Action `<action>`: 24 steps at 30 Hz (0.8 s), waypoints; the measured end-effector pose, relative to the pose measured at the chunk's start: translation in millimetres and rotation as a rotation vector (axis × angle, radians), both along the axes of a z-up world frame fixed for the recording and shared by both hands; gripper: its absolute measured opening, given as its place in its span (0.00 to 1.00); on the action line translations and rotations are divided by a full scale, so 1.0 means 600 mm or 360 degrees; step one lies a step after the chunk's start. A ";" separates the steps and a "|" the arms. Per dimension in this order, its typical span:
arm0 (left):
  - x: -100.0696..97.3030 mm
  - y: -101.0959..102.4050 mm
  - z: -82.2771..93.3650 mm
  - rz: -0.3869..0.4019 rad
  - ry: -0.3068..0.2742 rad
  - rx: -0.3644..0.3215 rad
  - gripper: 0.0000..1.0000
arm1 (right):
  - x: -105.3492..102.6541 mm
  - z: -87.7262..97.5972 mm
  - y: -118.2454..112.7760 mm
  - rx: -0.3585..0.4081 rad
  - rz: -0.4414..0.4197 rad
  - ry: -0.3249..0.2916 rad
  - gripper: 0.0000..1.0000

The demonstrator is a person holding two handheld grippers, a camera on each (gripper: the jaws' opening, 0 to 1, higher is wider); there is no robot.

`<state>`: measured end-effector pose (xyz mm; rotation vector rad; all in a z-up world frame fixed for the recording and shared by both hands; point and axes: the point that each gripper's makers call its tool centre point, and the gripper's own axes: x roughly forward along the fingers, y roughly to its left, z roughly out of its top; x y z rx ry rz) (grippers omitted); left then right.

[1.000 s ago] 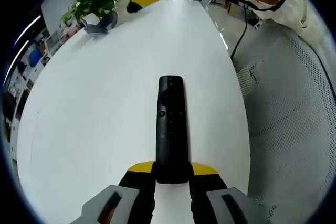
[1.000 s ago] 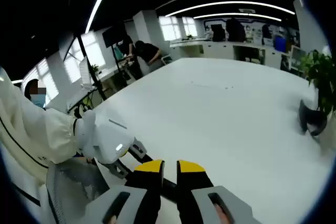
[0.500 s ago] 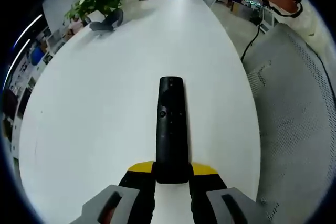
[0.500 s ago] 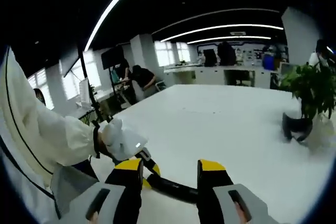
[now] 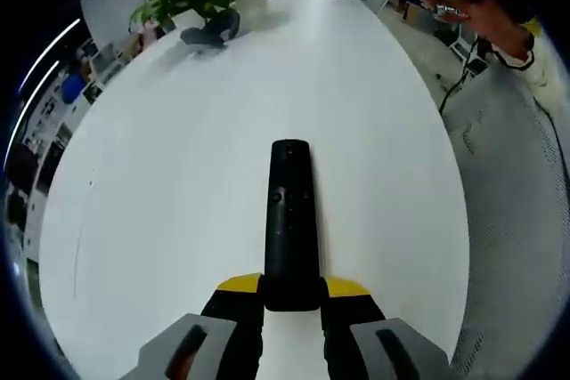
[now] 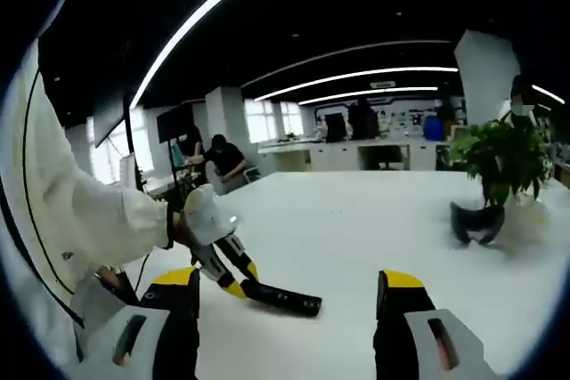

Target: Press the specified remote control buttons in sequence, fully releasing each button before pressing the next.

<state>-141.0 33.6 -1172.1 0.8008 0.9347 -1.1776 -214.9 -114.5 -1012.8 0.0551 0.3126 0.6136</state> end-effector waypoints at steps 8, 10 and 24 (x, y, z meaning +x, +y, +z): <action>0.035 0.001 0.003 -0.0042 -0.0016 0.0053 0.23 | -0.011 -0.028 -0.024 -0.0073 -0.0106 -0.0017 0.94; 0.045 0.002 0.002 -0.0047 -0.0015 0.0070 0.23 | -0.014 -0.033 -0.028 -0.0065 -0.0113 0.0000 0.93; 0.111 -0.005 0.006 -0.0088 -0.0027 0.0130 0.23 | -0.015 -0.041 -0.049 -0.0082 -0.0187 0.0044 0.91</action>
